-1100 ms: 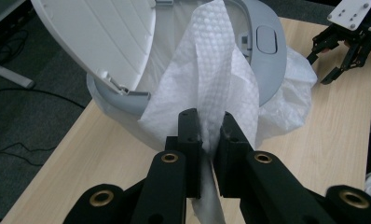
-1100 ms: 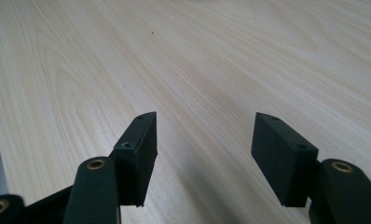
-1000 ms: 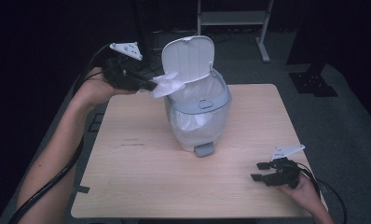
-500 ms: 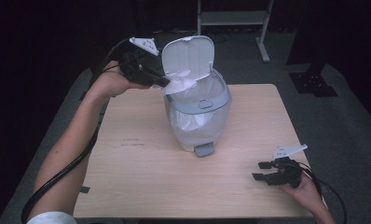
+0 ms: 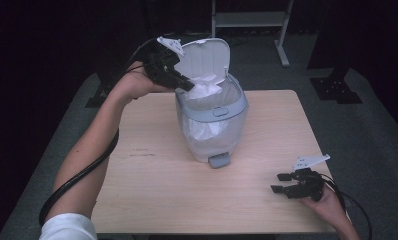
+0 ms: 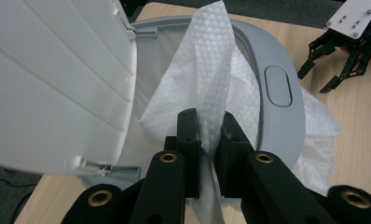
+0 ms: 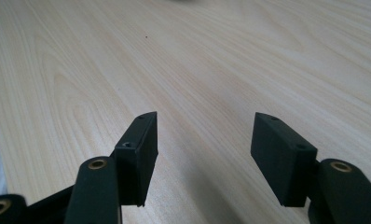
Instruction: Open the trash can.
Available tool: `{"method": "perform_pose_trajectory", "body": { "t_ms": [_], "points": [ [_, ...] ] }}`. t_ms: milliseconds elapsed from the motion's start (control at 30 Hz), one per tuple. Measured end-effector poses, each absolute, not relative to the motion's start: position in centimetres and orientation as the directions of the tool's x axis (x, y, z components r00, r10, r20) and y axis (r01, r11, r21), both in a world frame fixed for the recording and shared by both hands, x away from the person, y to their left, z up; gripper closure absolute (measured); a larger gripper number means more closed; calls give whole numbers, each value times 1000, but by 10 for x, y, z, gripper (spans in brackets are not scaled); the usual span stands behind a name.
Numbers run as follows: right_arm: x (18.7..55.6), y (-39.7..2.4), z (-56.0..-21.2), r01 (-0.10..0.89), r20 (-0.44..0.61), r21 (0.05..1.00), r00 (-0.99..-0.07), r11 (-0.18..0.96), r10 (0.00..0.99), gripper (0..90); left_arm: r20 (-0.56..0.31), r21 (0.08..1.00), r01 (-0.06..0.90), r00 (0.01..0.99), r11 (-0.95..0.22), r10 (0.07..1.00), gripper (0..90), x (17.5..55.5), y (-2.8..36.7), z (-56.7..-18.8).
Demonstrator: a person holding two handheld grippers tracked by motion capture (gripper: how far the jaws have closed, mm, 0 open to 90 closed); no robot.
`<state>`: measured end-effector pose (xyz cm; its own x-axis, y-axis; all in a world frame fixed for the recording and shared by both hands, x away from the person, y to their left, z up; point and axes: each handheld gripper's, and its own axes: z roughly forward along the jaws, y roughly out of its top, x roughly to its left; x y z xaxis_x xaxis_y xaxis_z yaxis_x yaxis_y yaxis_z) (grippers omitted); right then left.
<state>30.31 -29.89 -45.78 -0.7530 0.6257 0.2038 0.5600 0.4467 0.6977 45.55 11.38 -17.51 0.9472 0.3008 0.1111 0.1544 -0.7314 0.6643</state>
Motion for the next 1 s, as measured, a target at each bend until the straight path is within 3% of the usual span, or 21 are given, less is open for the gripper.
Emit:
{"method": "perform_pose_trajectory", "body": {
  "t_ms": [533,700,800,1000],
  "points": [
    [302,-299,-459,560,202,695,-754,451,624,403,89,643,151,959,-751,269,800,472,86,-187],
    [302,-298,-459,561,200,691,-755,456,624,403,84,645,152,960,-749,267,757,476,80,-191],
    [301,-298,-459,560,200,693,-755,454,625,403,75,653,162,958,-739,277,683,476,77,-193],
    [301,-299,-459,561,199,693,-752,453,628,403,78,664,154,959,-732,273,651,475,80,-192]
  ]
}}
